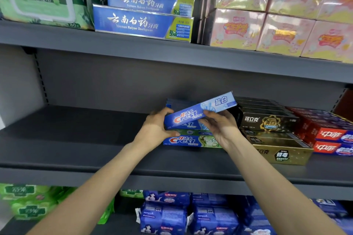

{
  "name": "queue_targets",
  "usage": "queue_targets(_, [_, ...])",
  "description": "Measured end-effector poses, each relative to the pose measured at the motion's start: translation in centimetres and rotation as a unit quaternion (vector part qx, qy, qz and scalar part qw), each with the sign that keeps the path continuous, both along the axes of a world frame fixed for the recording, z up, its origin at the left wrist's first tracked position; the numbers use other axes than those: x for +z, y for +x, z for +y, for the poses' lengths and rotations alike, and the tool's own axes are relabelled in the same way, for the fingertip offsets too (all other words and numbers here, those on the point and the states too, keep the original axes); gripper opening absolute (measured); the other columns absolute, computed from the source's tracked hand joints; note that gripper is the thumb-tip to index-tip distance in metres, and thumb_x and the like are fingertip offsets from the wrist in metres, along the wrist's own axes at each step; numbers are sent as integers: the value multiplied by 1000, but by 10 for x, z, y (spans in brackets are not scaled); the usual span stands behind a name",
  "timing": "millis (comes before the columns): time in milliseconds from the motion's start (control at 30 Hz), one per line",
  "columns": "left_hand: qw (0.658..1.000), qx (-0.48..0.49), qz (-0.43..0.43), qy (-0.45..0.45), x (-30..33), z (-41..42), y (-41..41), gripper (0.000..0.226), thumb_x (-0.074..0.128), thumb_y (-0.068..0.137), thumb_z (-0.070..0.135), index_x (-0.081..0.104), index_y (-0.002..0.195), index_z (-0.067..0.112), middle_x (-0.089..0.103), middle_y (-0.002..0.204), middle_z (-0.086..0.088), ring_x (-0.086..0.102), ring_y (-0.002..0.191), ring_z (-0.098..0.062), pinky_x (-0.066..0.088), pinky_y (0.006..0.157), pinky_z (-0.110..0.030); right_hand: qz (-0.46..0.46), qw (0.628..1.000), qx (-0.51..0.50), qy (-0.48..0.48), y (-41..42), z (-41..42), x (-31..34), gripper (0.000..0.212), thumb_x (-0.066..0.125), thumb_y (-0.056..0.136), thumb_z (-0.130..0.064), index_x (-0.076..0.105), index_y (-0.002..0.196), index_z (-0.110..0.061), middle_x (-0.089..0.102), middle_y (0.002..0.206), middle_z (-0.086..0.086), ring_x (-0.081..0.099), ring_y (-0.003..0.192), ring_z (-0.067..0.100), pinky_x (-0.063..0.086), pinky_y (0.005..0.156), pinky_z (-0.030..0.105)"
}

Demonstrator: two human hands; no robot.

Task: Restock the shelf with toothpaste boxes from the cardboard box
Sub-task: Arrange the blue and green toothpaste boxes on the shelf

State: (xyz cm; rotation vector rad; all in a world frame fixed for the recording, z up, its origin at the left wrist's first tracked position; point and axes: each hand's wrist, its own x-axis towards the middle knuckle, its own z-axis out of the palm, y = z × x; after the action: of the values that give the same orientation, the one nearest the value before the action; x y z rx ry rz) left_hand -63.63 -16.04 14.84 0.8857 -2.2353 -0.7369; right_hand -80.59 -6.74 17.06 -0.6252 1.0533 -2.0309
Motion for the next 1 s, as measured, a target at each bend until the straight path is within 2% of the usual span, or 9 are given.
queue_targets(67, [992, 22, -90, -86, -3, 2, -2, 61, 76, 77, 30, 43, 127, 23, 46, 125, -3, 55, 108, -20, 51, 88, -36, 19, 1000, 15, 19, -1, 1, -3, 18, 58, 84, 8, 53, 97, -3, 61, 94, 12, 67, 76, 18, 59, 59, 28])
queue_targets(167, [980, 29, -132, -147, -2, 4, -2, 50, 66, 86, 29, 40, 128, 21, 42, 128, -3, 53, 113, -21, 51, 86, -37, 18, 999, 5, 47, -10, 4, -2, 11, 58, 88, -1, 52, 96, -5, 60, 84, 10, 62, 72, 18, 60, 65, 32])
queue_targets(300, [978, 44, -132, -154, -1, -1, -1, 43, 64, 88, 26, 42, 123, 19, 42, 127, -4, 51, 113, -20, 51, 84, -35, 162, 977, -100, 98, -29, 4, -6, 51, 64, 83, 4, 40, 127, -8, 56, 107, 10, 61, 90, 22, 58, 70, 26])
queue_targets(500, [979, 34, -114, -168, -11, 0, -3, 48, 64, 87, 32, 44, 129, 20, 41, 129, -1, 48, 117, -14, 50, 85, -32, 495, 807, -188, 263, -50, 6, -16, 53, 71, 82, -24, 49, 126, -5, 59, 119, 15, 57, 109, 32, 42, 81, 28])
queue_targets(600, [981, 23, -93, -170, -16, -3, -3, 49, 64, 87, 30, 45, 131, 19, 41, 130, 0, 47, 118, -13, 51, 87, -33, 532, 778, -193, 274, -48, 9, -17, 60, 68, 84, -26, 42, 137, -12, 50, 131, 14, 52, 116, 30, 36, 82, 23])
queue_targets(733, [977, 20, -79, -197, -25, -7, -3, 49, 63, 88, 33, 47, 132, 19, 43, 130, 1, 47, 117, -12, 52, 86, -33, 592, 725, -201, 289, -37, 16, -22, 49, 62, 89, -21, 46, 135, -13, 42, 136, 15, 44, 123, 29, 30, 82, 16])
queue_targets(800, [964, 28, -82, -249, -28, -8, -2, 49, 67, 85, 32, 53, 129, 18, 50, 126, -2, 53, 112, -18, 53, 83, -35, 642, 670, -209, 307, -30, 21, -30, 43, 61, 90, -21, 51, 131, -13, 37, 139, 14, 38, 128, 29, 36, 96, 24])
queue_targets(867, [949, 31, -92, -299, -31, -9, -1, 47, 78, 74, 24, 64, 117, 13, 60, 113, -8, 62, 96, -26, 56, 70, -39, 695, 599, -225, 329, -24, 24, -38, 39, 59, 91, -21, 53, 128, -12, 37, 140, 12, 36, 128, 29, 44, 94, 38])
queue_targets(1000, [943, 37, -99, -317, -33, -8, -2, 47, 86, 62, 12, 68, 105, 8, 64, 103, -12, 65, 81, -30, 56, 58, -38, 721, 547, -226, 361, -12, 22, -37, 39, 53, 93, -15, 50, 131, -9, 45, 134, 11, 45, 119, 30, 42, 92, 38])
